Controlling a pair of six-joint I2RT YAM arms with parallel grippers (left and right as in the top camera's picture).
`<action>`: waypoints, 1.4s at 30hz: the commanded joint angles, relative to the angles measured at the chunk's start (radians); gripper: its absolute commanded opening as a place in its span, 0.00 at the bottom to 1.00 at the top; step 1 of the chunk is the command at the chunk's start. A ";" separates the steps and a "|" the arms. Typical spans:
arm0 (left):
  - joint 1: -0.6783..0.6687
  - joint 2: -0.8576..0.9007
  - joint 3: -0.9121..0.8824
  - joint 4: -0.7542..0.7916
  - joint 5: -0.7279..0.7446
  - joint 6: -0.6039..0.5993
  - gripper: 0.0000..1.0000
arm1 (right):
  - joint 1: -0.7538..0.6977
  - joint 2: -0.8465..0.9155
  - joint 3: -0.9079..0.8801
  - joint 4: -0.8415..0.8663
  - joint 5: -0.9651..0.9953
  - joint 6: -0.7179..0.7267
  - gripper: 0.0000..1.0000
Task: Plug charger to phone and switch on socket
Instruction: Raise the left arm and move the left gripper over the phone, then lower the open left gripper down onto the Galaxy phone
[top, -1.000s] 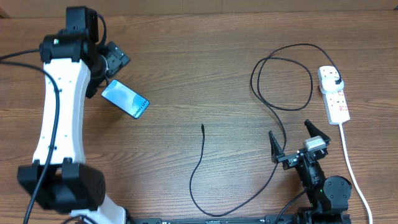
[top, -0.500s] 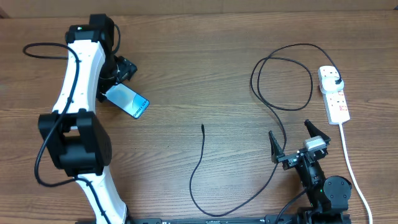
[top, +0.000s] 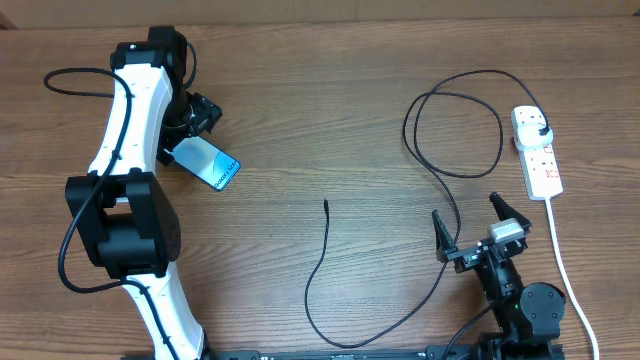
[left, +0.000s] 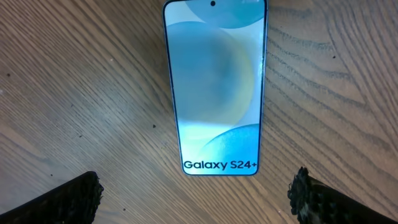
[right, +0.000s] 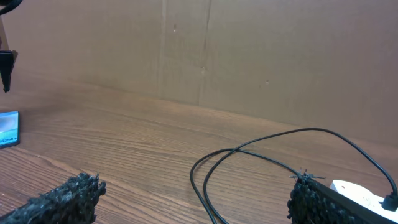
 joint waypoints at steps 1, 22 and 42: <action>0.004 0.005 0.021 0.007 -0.009 -0.013 1.00 | 0.005 -0.005 -0.011 0.006 -0.004 -0.004 1.00; 0.004 0.005 0.015 0.016 -0.005 -0.019 1.00 | 0.005 -0.005 -0.011 0.006 -0.004 -0.004 1.00; 0.004 0.006 -0.049 0.050 0.017 -0.089 1.00 | 0.005 -0.005 -0.011 0.006 -0.004 -0.004 1.00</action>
